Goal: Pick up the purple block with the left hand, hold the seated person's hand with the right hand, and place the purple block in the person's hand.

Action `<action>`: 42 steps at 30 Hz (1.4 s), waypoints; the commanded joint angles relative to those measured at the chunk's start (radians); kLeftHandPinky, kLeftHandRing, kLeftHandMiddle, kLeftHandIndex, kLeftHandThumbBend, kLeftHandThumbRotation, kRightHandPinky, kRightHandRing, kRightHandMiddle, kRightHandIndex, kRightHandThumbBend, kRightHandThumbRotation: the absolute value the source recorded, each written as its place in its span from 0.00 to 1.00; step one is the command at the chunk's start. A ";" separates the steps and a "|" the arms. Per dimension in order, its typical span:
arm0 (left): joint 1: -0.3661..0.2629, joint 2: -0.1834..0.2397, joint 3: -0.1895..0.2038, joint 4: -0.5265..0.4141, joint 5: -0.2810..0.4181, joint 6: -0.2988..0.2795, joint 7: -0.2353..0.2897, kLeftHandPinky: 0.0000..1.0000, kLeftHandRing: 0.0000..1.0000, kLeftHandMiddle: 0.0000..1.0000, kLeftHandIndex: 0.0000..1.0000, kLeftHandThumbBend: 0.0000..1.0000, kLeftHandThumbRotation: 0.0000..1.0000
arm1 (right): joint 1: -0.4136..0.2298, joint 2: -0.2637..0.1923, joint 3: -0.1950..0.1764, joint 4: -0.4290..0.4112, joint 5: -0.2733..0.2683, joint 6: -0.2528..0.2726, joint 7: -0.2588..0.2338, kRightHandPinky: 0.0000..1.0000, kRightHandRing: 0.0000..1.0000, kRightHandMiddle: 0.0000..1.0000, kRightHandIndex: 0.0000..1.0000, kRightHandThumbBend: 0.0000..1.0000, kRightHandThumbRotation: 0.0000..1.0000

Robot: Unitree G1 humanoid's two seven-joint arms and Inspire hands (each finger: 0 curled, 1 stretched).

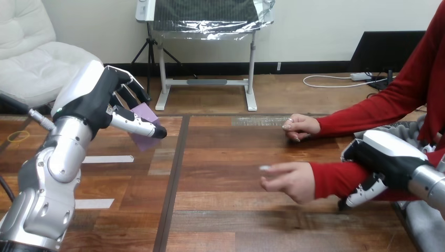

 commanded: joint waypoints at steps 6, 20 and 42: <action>-0.060 -0.019 0.016 -0.003 -0.004 -0.029 0.033 0.23 0.31 0.39 0.42 0.78 0.00 | -0.012 0.019 -0.036 -0.083 0.048 -0.033 -0.007 0.18 0.20 0.26 0.26 0.81 0.00; -0.076 -0.036 0.007 0.010 -0.004 -0.045 0.036 0.26 0.33 0.41 0.42 0.78 0.00 | -0.017 0.045 -0.039 -0.133 0.089 -0.040 0.017 0.17 0.20 0.25 0.25 0.81 0.01; -0.118 -0.088 -0.008 0.034 0.003 -0.032 0.042 0.28 0.35 0.42 0.42 0.78 0.00 | -0.031 0.095 -0.043 -0.224 0.134 0.004 0.094 0.23 0.25 0.30 0.29 0.80 0.07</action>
